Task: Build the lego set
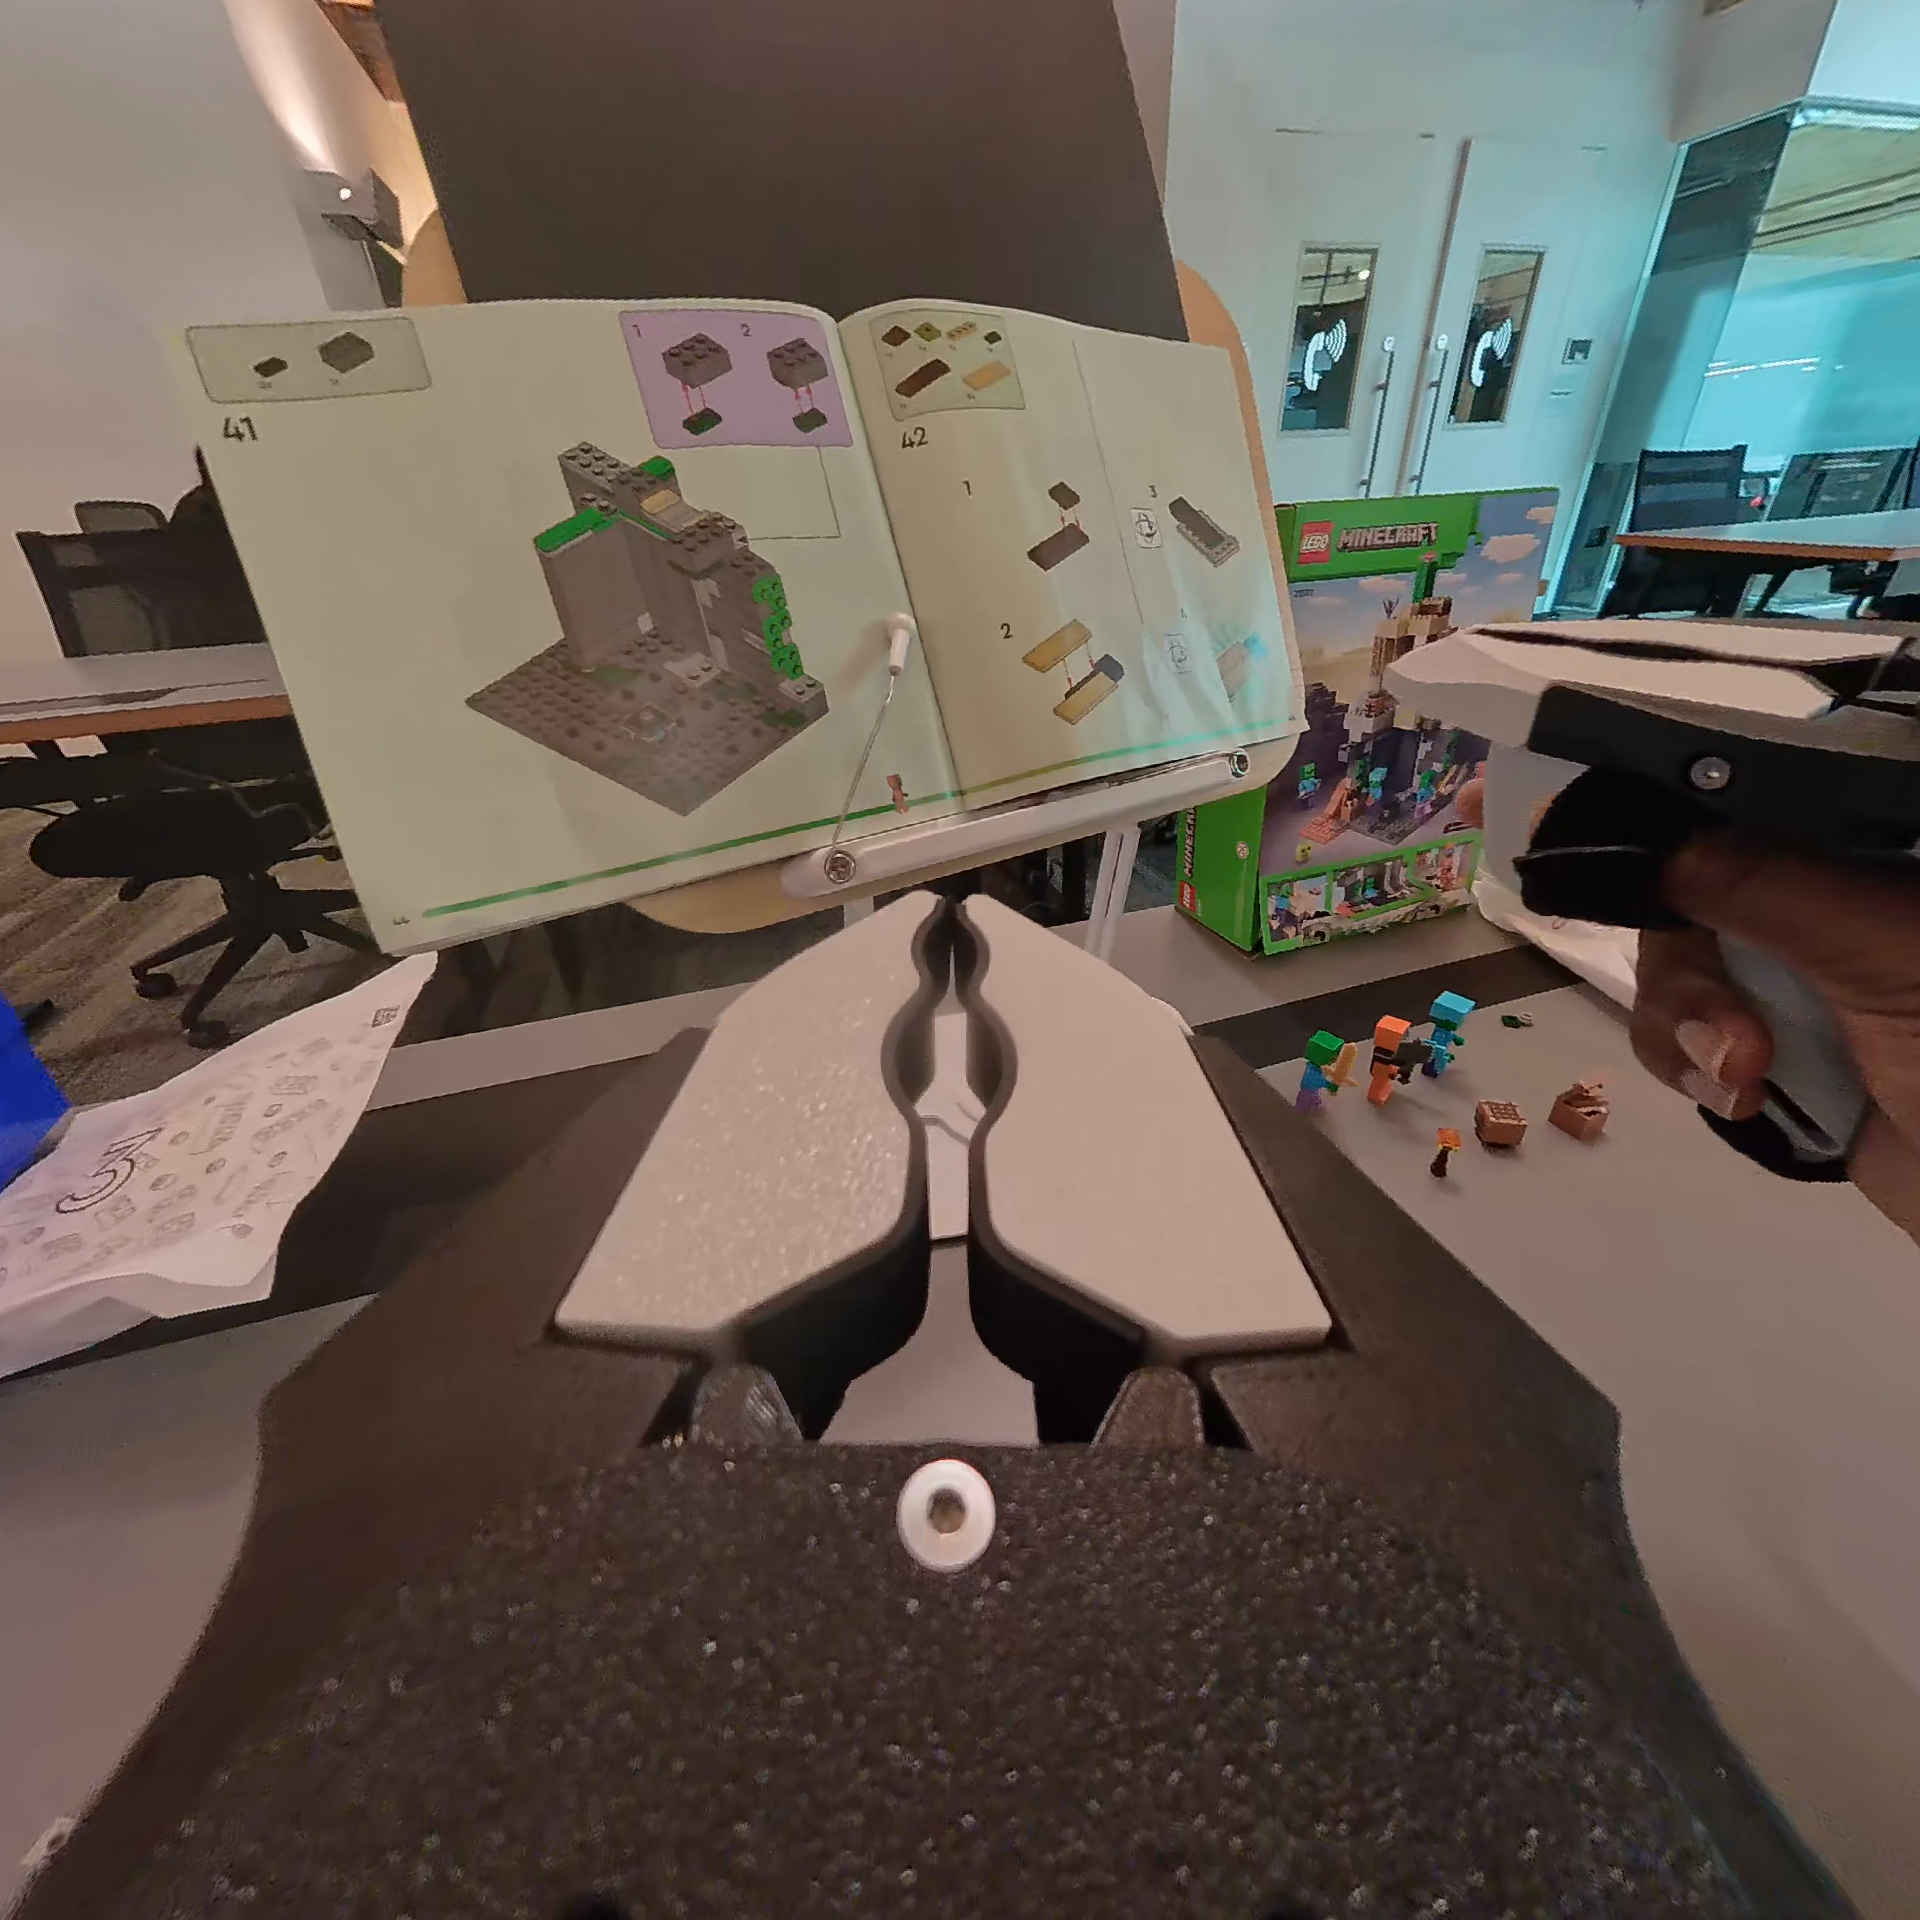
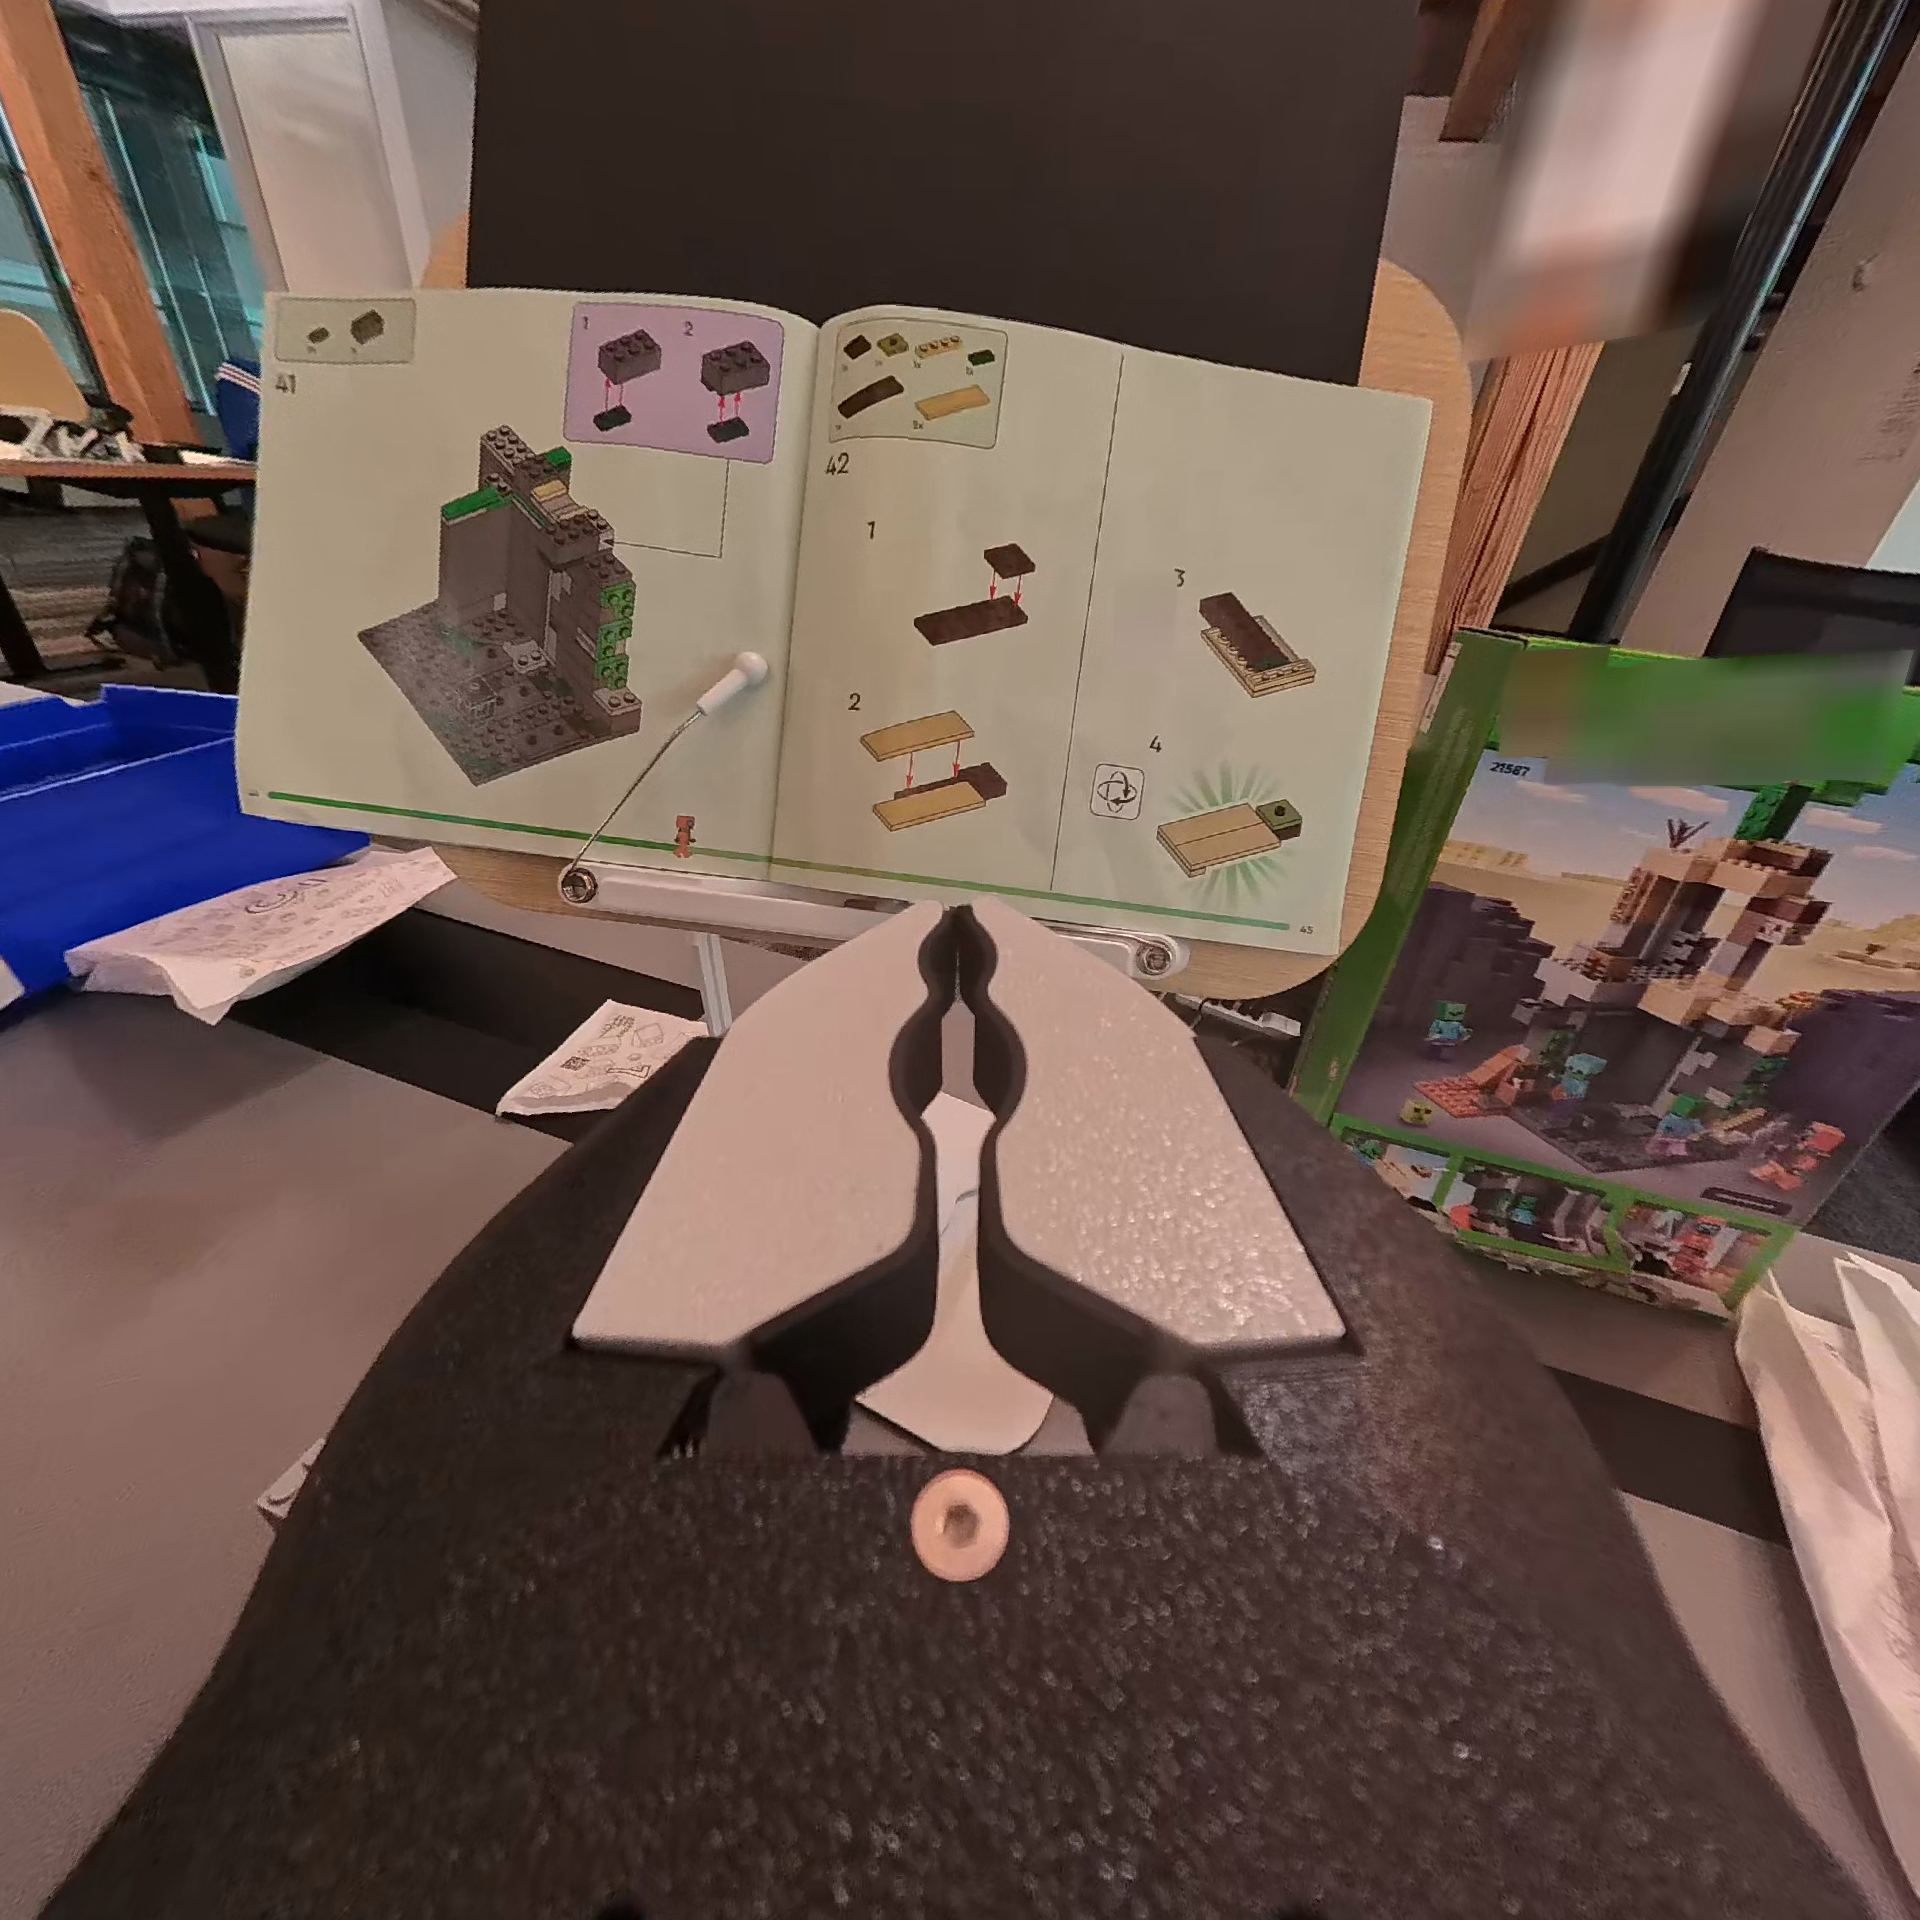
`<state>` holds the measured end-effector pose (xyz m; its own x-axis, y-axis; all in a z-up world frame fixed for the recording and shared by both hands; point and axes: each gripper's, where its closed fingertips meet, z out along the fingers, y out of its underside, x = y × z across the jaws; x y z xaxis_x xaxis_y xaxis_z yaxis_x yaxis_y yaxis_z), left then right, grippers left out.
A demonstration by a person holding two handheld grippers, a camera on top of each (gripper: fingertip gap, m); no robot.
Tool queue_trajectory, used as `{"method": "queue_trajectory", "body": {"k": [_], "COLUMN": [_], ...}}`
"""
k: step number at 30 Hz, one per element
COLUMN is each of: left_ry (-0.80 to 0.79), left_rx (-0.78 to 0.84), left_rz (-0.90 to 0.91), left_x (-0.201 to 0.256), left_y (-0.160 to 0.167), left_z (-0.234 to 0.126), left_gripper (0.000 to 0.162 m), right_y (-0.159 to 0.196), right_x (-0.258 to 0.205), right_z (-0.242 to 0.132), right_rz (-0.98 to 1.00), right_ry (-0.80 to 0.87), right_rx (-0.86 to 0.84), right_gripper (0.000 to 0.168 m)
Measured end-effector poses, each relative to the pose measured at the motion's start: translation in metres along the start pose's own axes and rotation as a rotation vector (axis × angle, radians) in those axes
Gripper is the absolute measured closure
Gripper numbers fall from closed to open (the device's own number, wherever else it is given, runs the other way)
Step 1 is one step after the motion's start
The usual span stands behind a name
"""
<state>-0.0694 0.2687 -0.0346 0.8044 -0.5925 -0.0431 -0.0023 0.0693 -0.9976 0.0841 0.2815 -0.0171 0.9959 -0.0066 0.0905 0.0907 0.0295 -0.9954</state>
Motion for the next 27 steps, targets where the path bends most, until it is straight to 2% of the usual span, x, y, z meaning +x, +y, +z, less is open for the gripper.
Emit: {"method": "queue_trajectory", "body": {"k": [17,23,27], "left_ry": [0.008,0.108,0.202], "left_rx": [0.013,-0.058,-0.082], "left_rz": [0.0,-0.002,0.034], "left_x": [-0.008,0.005,0.021], "left_y": [-0.007,0.004,0.0], "left_z": [-0.006,-0.002,-0.007], "left_gripper": [0.162,0.162,0.162], "right_y": [-0.009,-0.012,-0.02], "right_x": [-0.012,-0.015,-0.03], "right_z": [-0.011,-0.013,-0.023], "right_rz": [0.011,0.0,-0.074], "right_ry": [-0.048,-0.077,-0.193], "right_rx": [0.019,0.023,0.024], "right_gripper": [0.168,0.168,0.168]}}
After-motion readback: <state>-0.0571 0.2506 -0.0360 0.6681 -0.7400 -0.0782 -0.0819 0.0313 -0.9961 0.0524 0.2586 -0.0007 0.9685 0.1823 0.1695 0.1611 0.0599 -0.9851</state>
